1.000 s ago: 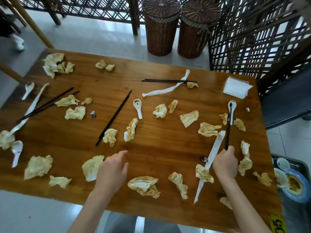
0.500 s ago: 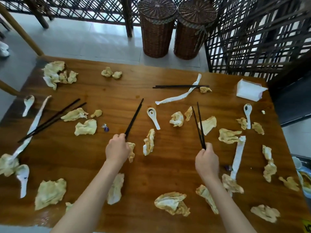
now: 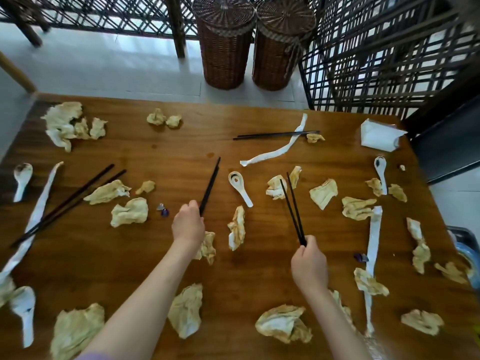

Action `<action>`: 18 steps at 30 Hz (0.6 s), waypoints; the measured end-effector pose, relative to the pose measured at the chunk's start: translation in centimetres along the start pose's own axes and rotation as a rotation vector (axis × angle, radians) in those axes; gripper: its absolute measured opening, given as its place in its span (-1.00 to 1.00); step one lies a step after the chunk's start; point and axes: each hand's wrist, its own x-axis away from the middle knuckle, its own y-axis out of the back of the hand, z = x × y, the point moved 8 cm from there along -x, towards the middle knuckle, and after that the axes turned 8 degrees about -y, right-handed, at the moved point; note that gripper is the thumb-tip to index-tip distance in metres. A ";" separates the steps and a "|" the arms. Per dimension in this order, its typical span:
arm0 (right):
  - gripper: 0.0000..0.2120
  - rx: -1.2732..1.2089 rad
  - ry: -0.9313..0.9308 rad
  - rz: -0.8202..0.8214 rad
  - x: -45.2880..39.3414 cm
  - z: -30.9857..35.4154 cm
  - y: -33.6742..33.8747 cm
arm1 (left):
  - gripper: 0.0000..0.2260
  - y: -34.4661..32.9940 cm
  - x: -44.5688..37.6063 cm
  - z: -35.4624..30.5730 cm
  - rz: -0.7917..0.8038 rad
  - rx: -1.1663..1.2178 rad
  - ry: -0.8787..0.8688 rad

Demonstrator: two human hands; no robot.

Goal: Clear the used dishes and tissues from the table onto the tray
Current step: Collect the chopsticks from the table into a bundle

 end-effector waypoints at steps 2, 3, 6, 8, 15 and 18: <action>-0.69 0.003 0.006 0.001 -0.1 0.2 0.0 | -0.81 0.0 -0.2 0.1 -0.002 0.023 0.007; -0.69 0.005 0.008 0.003 -0.2 0.2 0.1 | -0.80 -0.1 -0.3 0.2 0.001 0.029 0.011; -0.68 0.008 0.018 0.011 -0.6 0.5 0.3 | -0.80 -0.3 -0.6 0.5 0.018 0.037 0.038; -0.67 0.017 0.024 0.022 -0.8 0.8 0.4 | -0.81 -0.2 -0.6 0.8 0.025 0.048 0.079; -0.68 0.029 0.051 0.056 -1.6 1.7 0.1 | -0.81 -0.5 -0.4 1.4 0.035 0.059 0.169; -0.68 0.031 0.061 0.066 -1.9 1.8 0.0 | -0.82 -0.4 -0.3 1.3 0.015 0.061 0.196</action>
